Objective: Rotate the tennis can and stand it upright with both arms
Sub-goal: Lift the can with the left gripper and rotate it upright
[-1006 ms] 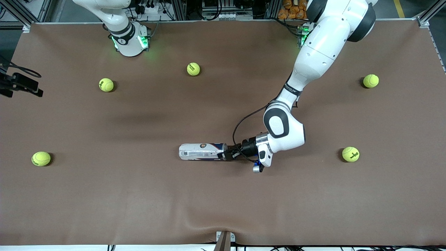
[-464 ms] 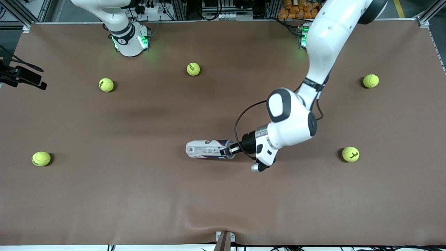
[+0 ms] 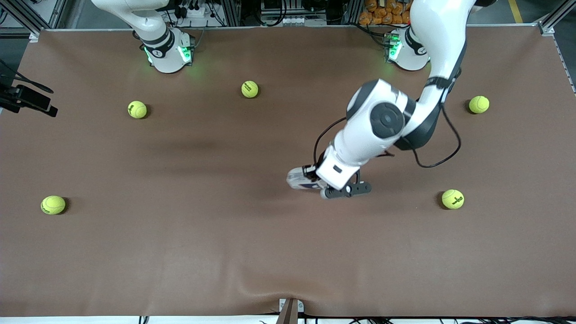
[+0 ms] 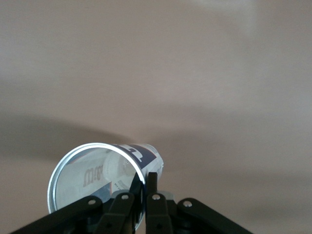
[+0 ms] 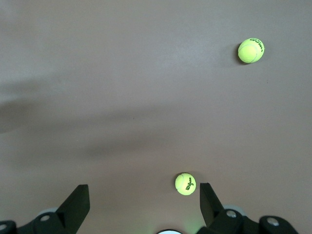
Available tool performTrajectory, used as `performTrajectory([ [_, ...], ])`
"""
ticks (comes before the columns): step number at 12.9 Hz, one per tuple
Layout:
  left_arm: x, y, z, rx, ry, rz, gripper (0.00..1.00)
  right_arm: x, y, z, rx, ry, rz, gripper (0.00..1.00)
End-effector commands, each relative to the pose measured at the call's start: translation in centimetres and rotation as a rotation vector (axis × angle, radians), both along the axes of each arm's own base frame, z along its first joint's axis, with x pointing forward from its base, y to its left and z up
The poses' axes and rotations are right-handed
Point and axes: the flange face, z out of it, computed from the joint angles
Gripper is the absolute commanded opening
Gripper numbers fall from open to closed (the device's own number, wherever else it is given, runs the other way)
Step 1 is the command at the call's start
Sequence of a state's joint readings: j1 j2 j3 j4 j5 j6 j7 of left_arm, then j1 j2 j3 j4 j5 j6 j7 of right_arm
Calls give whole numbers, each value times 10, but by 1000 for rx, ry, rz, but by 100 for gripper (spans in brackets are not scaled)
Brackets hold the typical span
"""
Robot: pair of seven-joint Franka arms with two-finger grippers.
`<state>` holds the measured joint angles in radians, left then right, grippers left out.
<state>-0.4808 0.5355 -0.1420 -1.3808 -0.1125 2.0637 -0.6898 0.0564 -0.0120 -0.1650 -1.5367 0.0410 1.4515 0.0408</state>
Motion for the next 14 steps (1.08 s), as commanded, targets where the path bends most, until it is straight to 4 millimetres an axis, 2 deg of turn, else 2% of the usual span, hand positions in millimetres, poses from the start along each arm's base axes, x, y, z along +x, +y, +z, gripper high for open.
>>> performTrajectory([
  [1,-39,-26,13,138,-32,-70,0,-1,3,15,-41,-27,-5,100],
  [2,-54,-46,9,169,-47,-87,0,2,5,16,-70,-22,1,100],
  [4,-95,-98,-22,259,-83,-109,0,3,-1,17,-91,-26,-5,100],
  [5,-110,-119,-34,281,-112,-85,0,2,-1,16,-84,-22,-5,100],
  [7,-117,-142,-47,286,-136,-56,0,3,4,14,-84,-18,5,100],
  [11,-119,-155,-60,248,-151,-33,0,2,-2,14,-82,-18,-6,100],
  [12,-119,-157,-63,238,-156,-21,23,2,-4,15,-82,-19,-7,100],
  [13,-118,-157,-63,231,-157,-7,99,2,-8,15,-82,-19,-14,100],
  [14,-118,-157,-61,224,-155,13,100,2,-7,15,-82,-19,-11,100],
])
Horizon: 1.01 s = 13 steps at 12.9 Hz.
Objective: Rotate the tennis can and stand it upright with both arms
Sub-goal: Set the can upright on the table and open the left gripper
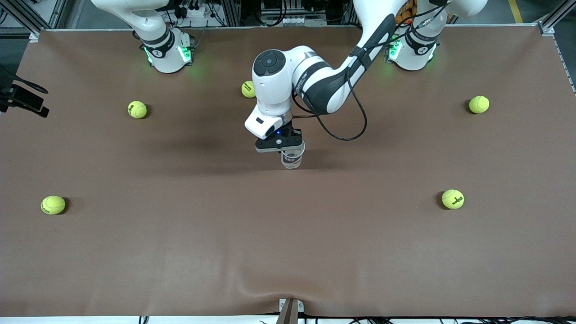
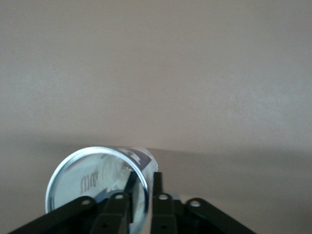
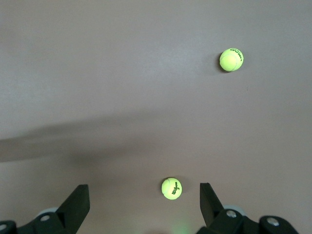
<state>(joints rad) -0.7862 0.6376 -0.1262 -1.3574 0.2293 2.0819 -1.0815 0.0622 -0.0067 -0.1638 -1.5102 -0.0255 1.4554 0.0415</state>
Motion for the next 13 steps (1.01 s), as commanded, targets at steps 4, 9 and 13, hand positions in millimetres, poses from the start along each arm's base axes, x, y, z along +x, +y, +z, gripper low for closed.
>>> performTrajectory([
  [4,4,1,44,-59,-46,84,100,1,5,5,-15,-3,1,100],
  [9,29,83,159,-40,-58,203,100,2,6,3,-14,0,2,100],
  [13,67,191,222,-5,-61,352,100,4,6,3,-14,-4,3,100],
])
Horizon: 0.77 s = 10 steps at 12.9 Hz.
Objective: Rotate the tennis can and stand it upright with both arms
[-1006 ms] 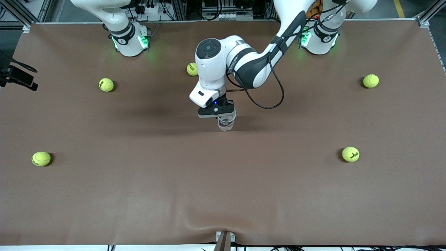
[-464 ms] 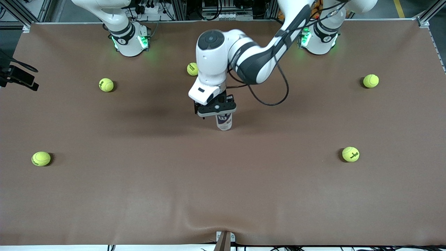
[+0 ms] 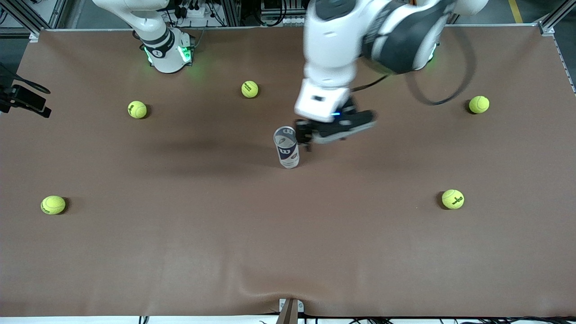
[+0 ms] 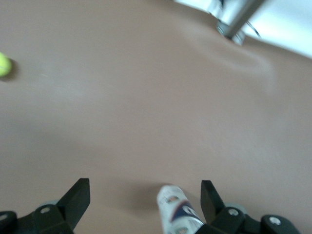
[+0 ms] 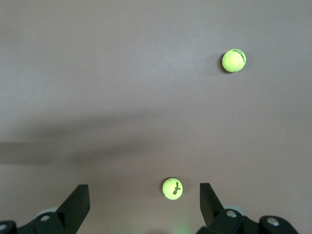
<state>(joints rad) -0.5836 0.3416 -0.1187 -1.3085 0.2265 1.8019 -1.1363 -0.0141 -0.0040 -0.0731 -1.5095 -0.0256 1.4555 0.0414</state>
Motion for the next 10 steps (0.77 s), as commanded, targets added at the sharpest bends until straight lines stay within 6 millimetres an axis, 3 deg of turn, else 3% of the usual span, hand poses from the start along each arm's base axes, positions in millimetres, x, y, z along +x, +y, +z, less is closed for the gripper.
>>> performTrajectory([
  [1,11,67,28,27,36,45,100,2,-1,3,-13,-3,-10,100],
  [4,26,159,54,26,147,-21,100,1,-4,6,-17,-7,-15,100],
  [6,27,209,60,58,186,-94,100,0,-11,8,-25,-10,-28,100],
  [10,20,300,48,-8,262,-156,100,1,-9,8,-25,-10,-24,100],
])
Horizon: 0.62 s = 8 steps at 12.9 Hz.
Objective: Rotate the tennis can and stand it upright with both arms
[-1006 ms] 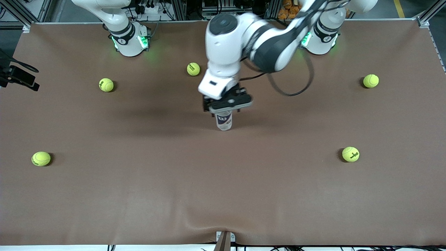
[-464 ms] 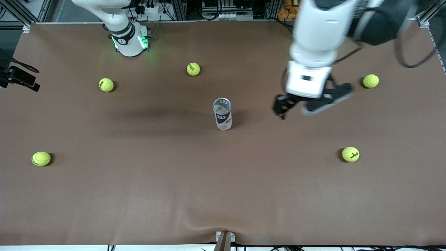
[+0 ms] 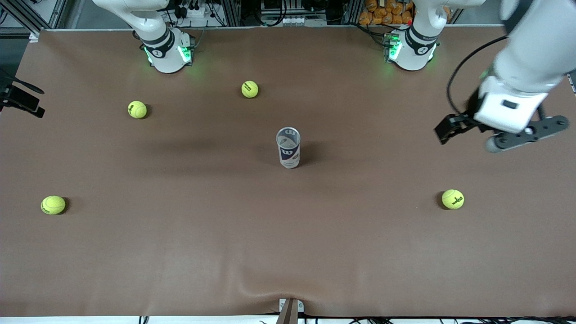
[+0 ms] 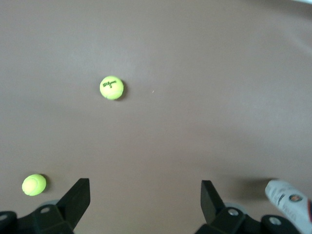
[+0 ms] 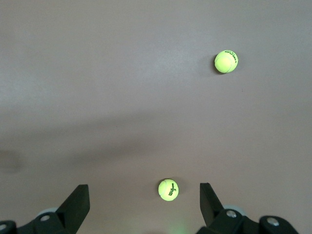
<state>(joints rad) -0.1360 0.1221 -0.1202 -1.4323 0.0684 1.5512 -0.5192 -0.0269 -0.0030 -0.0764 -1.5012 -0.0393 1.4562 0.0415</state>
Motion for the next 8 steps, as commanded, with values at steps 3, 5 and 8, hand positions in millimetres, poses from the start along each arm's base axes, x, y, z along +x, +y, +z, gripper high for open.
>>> performTrajectory([
  [3,-40,44,-11,-46,50,-77,100,0,1,5,-10,2,-4,100],
  [5,-60,50,-11,-40,28,-108,100,0,4,5,-10,2,1,100],
  [8,-76,50,-15,-44,34,-127,100,0,5,5,-10,2,2,100],
])
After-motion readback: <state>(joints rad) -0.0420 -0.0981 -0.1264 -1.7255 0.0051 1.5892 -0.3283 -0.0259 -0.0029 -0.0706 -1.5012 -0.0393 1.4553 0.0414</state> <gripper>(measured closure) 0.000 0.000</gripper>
